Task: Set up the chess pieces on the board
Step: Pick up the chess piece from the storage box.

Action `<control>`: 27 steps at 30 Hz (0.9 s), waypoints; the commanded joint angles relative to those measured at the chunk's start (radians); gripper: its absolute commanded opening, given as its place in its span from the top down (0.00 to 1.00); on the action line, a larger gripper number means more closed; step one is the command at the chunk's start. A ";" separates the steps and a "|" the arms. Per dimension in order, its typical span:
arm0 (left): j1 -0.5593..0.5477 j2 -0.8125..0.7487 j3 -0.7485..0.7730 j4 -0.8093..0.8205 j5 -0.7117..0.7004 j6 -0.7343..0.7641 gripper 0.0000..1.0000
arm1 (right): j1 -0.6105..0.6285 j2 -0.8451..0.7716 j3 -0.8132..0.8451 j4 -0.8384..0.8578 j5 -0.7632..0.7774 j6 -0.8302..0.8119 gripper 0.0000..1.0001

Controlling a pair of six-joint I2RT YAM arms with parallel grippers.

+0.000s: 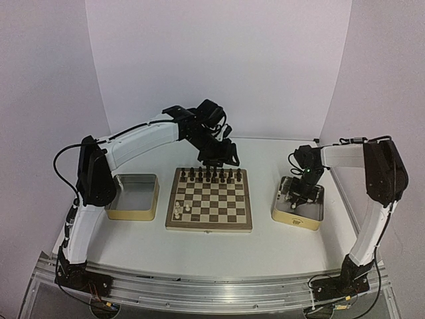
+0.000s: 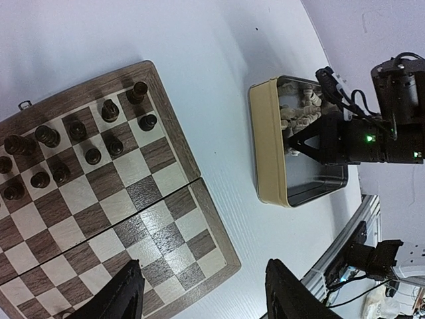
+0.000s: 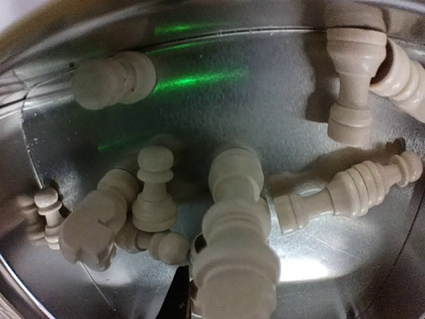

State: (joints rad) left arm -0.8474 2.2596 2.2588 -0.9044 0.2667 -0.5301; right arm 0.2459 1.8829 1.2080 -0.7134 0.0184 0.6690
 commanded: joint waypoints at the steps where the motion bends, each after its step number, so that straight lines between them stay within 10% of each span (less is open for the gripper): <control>1: 0.005 0.022 0.057 0.029 0.029 -0.004 0.38 | 0.004 -0.091 -0.009 -0.034 -0.011 -0.029 1.00; 20: 0.068 0.023 0.061 0.070 0.216 -0.099 0.38 | 0.004 -0.234 0.065 -0.146 -0.166 -0.358 1.00; 27: 0.072 0.013 0.034 0.072 0.211 -0.146 0.37 | 0.008 -0.254 0.102 -0.144 -0.452 -0.502 1.00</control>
State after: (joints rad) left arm -0.7757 2.2856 2.2776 -0.8619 0.4637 -0.6348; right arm 0.2455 1.6778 1.2506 -0.8458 -0.2141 0.2821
